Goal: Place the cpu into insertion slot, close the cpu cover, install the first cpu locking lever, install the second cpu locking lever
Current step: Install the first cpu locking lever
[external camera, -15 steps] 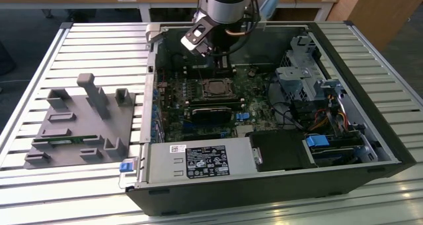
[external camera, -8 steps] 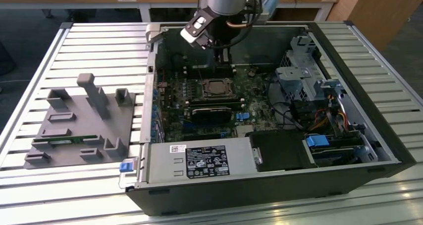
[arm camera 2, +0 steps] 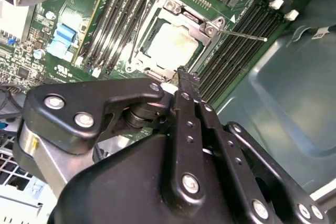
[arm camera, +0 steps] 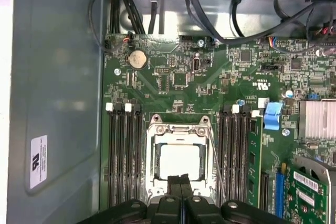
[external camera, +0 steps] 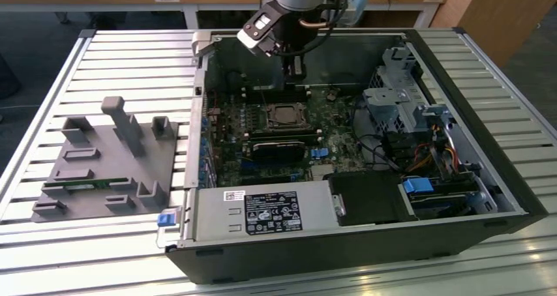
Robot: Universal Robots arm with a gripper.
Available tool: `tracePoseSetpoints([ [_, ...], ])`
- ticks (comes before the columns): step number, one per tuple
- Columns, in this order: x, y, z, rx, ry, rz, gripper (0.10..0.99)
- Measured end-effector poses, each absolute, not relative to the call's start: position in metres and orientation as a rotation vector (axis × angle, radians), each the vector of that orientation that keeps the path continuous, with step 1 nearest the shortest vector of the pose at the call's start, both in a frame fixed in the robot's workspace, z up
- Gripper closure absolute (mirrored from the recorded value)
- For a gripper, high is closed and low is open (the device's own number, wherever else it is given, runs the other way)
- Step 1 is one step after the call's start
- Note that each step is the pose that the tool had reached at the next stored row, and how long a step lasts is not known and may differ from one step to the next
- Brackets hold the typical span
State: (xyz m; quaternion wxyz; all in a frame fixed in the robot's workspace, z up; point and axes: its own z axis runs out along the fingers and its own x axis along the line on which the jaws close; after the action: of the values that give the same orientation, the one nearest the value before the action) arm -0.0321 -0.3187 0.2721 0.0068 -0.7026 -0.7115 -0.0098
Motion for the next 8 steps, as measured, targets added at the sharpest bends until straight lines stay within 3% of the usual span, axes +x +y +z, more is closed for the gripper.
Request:
tracePoseSetpoints([
  [8,-0.0322,-0.3188,0.2722,-2.055,-2.356,-0.029,0.980],
])
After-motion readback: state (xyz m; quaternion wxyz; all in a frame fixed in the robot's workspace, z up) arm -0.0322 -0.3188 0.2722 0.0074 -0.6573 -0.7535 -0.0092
